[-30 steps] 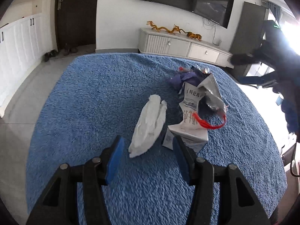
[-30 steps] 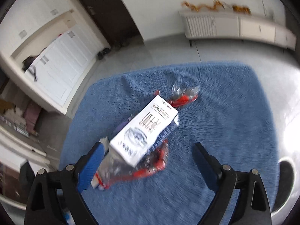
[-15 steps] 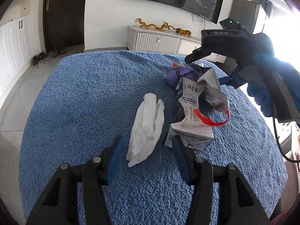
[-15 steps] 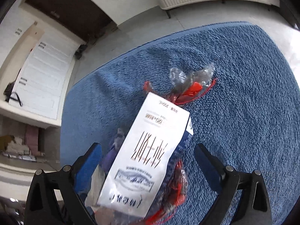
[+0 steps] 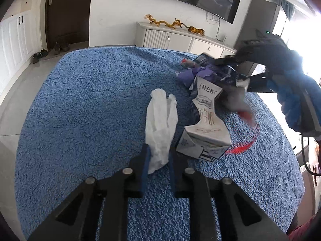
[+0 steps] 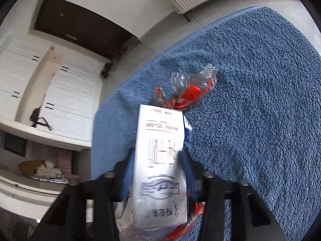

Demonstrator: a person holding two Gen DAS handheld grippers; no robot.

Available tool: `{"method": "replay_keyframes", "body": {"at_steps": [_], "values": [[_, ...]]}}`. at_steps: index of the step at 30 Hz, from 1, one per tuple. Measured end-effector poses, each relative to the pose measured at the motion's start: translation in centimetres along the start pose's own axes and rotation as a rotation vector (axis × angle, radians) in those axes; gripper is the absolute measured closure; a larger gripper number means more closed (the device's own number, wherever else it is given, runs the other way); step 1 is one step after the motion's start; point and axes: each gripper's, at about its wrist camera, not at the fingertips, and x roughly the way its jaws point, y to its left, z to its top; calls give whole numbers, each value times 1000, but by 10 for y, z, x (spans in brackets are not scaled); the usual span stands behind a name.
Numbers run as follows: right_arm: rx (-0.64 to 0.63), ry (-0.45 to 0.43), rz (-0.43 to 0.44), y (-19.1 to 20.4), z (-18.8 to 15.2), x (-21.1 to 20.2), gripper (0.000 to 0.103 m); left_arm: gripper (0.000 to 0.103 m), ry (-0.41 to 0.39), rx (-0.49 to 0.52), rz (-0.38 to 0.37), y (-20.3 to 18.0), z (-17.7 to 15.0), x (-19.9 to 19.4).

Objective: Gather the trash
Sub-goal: 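Grasp the white tissue with the left tool while the right tool grasps the white milk carton, then carry the tissue and carton over the bin and open both tools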

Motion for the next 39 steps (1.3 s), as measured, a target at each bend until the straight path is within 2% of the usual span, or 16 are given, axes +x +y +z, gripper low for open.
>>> {"method": "replay_keyframes", "body": {"at_steps": [4, 9, 14, 20, 23, 27, 33, 39], "values": [[-30, 3, 8, -11, -10, -21, 74, 91, -2, -15, 11, -3, -2, -3], [-52, 45, 8, -26, -20, -28, 74, 92, 8, -16, 37, -9, -5, -7], [-96, 56, 4, -16, -19, -17, 74, 94, 5, -37, 49, -11, -2, -8], [-148, 30, 92, 3, -34, -29, 74, 96, -29, -67, 64, -8, -4, -24], [-143, 8, 158, 2, -41, -49, 74, 96, -60, -80, 72, -11, -3, -40], [-149, -19, 200, -6, -49, -83, 74, 96, -100, -76, 92, -21, -3, -63], [-191, -100, 208, -20, -67, -142, 74, 96, -157, -44, 100, -52, -3, -99], [-189, -203, 203, -42, -85, -203, 74, 96, -189, 6, 118, -98, -1, -115]]}}
